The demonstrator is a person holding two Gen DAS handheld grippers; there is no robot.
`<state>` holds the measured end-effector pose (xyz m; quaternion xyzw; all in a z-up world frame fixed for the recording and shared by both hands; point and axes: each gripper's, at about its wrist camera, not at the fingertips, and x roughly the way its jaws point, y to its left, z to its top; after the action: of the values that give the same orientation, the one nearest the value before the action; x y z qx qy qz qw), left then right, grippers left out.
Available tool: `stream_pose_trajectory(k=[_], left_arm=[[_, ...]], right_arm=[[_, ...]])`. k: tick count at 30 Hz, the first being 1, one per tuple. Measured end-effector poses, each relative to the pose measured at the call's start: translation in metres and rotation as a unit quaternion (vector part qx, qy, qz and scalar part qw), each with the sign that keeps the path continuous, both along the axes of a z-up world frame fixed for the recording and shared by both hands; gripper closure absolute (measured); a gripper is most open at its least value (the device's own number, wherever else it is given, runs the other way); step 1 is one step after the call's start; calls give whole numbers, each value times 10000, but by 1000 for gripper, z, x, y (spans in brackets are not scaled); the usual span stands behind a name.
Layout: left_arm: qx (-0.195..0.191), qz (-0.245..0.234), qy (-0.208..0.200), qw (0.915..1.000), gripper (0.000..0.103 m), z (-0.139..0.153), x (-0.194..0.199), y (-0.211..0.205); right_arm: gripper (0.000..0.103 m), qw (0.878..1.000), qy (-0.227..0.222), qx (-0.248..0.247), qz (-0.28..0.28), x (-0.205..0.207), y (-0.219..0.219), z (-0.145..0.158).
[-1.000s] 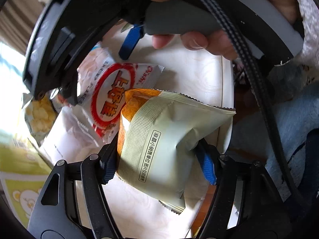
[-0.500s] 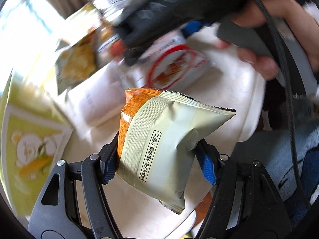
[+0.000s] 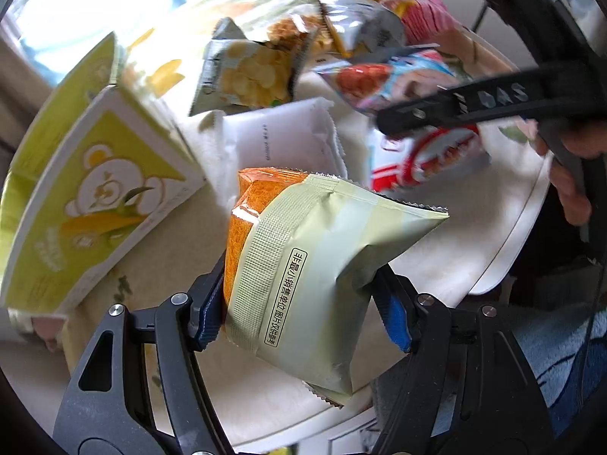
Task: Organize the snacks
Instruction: 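Grasp the orange-and-cream bag with left tool while right tool grasps shrimp flakes bag, then carry both bags over the box and release them inside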
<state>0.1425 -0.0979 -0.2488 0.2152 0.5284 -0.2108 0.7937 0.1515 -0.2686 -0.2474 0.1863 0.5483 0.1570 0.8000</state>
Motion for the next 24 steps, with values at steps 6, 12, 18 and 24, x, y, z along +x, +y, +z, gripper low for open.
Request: stream_pose_trajectory(k=[6, 12, 18, 24], left_arm=[[-152, 626, -199, 9977, 38, 32, -8, 7], [-380, 1297, -522, 9894, 38, 77, -23, 12], [-618, 1895, -903, 9758, 38, 119, -24, 33], [-826, 2304, -1224, 9618, 38, 154, 1, 81]], right_arm=[[55, 9997, -140, 116, 142, -20, -17, 25], [55, 9979, -388, 218, 476, -34, -24, 64], [55, 9942, -690, 151, 807, -35, -21, 96], [55, 9886, -1118, 107, 1001, -9, 18, 128]])
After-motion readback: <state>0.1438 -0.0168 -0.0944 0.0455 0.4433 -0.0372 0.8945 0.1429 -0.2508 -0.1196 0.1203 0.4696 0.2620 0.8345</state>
